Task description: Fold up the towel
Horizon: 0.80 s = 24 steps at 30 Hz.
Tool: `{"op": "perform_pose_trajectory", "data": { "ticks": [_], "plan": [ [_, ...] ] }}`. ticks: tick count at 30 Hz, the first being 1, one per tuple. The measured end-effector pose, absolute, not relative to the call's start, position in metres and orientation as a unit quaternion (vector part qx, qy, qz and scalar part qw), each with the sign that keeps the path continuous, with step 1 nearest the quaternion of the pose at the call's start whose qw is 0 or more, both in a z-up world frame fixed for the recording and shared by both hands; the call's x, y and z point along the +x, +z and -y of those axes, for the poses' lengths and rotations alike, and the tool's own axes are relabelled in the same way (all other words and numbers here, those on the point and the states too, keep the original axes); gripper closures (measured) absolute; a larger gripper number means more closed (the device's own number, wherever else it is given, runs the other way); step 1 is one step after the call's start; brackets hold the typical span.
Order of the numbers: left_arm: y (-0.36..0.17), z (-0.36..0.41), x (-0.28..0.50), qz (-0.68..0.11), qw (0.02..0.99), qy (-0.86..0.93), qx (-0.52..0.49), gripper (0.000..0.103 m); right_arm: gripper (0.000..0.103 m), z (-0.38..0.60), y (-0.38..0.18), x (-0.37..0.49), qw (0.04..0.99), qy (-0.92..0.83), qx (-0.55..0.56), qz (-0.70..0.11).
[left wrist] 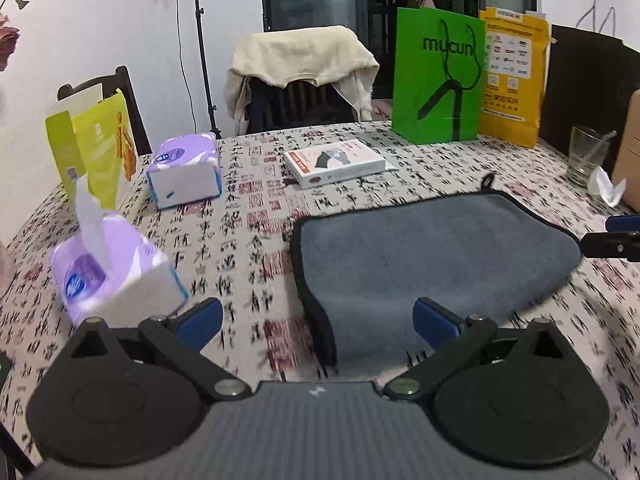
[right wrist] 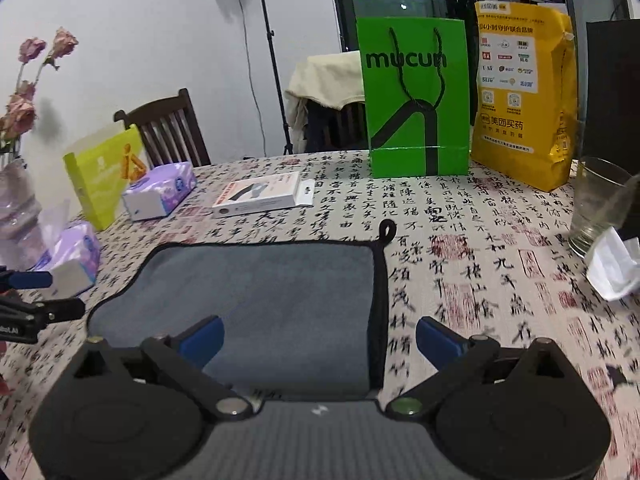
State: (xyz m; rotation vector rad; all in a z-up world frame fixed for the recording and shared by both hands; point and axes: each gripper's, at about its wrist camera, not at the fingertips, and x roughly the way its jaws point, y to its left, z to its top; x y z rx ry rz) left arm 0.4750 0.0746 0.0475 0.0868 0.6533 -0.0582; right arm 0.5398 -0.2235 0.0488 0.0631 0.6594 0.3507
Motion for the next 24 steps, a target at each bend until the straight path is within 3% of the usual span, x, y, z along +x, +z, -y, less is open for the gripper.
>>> {"op": "perform_pose_trajectory", "data": {
  "ticks": [24],
  "plan": [
    [0.04,-0.037,0.32,-0.268,0.963,-0.004,-0.003,0.0,0.0,0.233,0.044,0.378,0.944,0.194,0.014,-0.265]
  ]
}}
